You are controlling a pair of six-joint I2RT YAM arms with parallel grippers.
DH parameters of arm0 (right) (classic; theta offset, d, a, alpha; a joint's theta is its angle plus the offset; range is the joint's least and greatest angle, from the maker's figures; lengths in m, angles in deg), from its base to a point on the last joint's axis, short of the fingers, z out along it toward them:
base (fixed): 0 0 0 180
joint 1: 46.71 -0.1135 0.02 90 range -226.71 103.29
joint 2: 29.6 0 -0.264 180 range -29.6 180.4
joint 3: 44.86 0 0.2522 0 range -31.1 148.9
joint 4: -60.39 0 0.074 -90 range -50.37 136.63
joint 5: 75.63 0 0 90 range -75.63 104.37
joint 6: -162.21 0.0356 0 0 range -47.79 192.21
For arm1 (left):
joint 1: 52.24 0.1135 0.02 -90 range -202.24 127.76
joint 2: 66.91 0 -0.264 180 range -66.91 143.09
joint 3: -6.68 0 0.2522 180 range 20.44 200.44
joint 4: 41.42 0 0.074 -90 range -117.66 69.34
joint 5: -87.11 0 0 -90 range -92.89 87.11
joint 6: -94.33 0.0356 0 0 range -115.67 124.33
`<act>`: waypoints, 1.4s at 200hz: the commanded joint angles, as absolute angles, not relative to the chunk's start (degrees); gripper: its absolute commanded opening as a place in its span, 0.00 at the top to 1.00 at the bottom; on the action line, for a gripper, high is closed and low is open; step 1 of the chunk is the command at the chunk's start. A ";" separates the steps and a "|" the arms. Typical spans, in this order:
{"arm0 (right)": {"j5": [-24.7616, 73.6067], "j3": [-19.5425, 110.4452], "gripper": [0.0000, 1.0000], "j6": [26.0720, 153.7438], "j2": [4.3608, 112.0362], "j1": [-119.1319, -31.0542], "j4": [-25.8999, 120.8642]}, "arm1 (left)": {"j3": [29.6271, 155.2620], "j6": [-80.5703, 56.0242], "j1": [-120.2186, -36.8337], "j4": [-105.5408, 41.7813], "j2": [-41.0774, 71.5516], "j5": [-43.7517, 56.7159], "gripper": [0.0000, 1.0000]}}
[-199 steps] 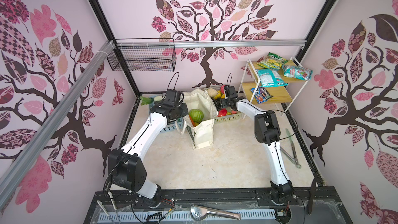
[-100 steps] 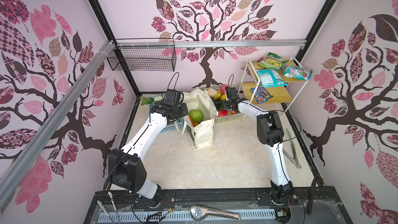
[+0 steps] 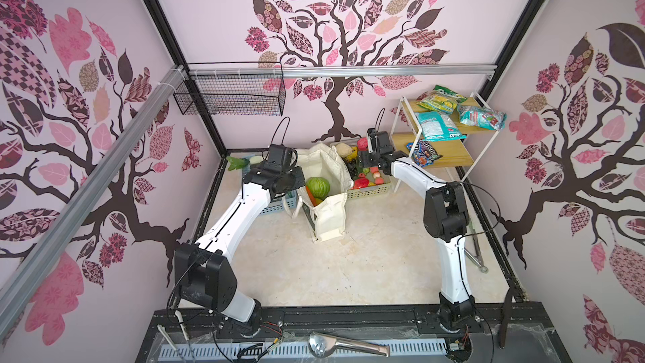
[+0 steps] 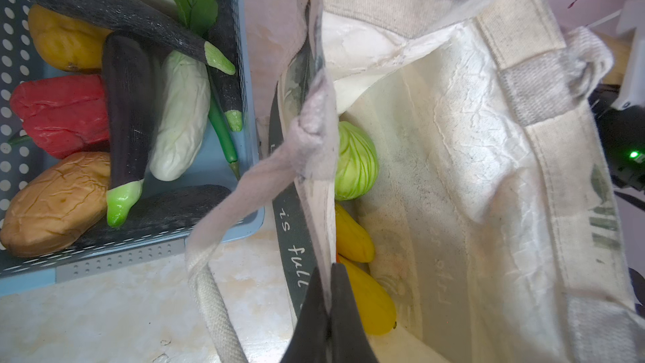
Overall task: Place the food into the grocery bag and tie it
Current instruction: 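Move right gripper over the green fruit basket toward the large yellow fruit, then close right gripper on the large yellow fruit and lift it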
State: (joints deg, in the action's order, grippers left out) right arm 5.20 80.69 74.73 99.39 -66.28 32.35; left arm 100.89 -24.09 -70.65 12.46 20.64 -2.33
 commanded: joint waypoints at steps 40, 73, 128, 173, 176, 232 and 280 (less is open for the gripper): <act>5.27 92.55 0.13 74.32 110.46 -65.43 29.08 | 103.85 -24.06 -71.31 13.29 22.17 1.07 1.00; 5.32 94.93 0.13 74.41 113.51 -65.17 28.43 | 104.12 -24.06 -71.57 13.38 21.87 1.23 1.00; 6.56 93.98 0.13 73.97 114.63 -65.08 27.74 | 105.17 -23.51 -72.19 14.66 20.30 1.68 1.00; 6.82 90.20 0.22 75.02 112.47 -65.08 29.69 | 103.52 -23.82 -72.27 14.19 19.03 0.98 1.00; 6.77 90.00 0.23 75.09 112.43 -65.08 29.89 | 103.57 -23.72 -72.28 14.41 19.05 0.98 1.00; 7.31 86.78 0.31 76.27 105.98 -65.08 30.87 | 101.79 -23.84 -72.28 15.11 16.21 0.07 1.00; 7.95 78.74 0.33 77.31 97.61 -65.04 33.80 | 98.68 -24.18 -72.28 14.35 14.99 -0.68 1.00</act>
State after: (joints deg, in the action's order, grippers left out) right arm 7.36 81.01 76.31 105.24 -65.28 32.44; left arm 100.89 -24.16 -72.12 15.69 16.53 0.03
